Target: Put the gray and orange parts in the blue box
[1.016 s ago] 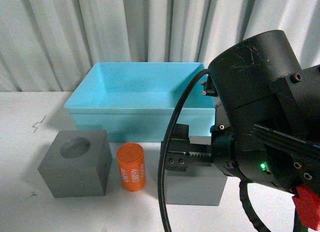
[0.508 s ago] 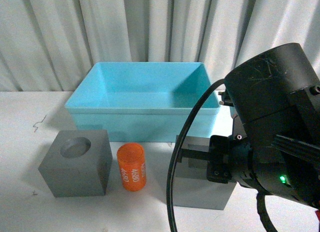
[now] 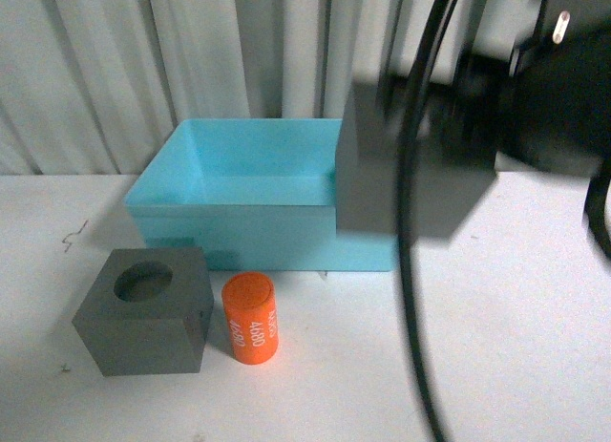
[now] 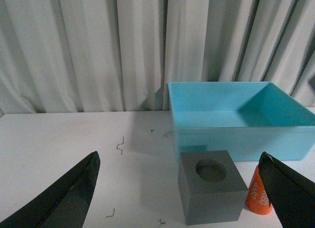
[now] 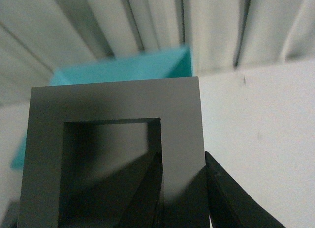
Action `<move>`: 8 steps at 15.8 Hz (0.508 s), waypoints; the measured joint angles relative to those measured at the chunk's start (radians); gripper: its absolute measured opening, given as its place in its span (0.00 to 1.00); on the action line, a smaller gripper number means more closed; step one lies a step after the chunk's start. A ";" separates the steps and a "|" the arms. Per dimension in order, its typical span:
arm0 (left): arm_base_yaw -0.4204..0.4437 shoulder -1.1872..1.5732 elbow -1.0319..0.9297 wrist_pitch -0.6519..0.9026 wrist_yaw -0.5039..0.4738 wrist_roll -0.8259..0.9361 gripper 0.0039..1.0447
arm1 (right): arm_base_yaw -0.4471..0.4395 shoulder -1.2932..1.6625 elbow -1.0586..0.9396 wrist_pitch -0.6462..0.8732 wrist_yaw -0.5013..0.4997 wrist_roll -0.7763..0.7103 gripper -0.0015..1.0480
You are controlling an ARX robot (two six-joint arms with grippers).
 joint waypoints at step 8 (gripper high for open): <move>0.000 0.000 0.000 0.000 0.000 0.000 0.94 | -0.041 0.856 1.076 -0.249 -0.044 0.010 0.18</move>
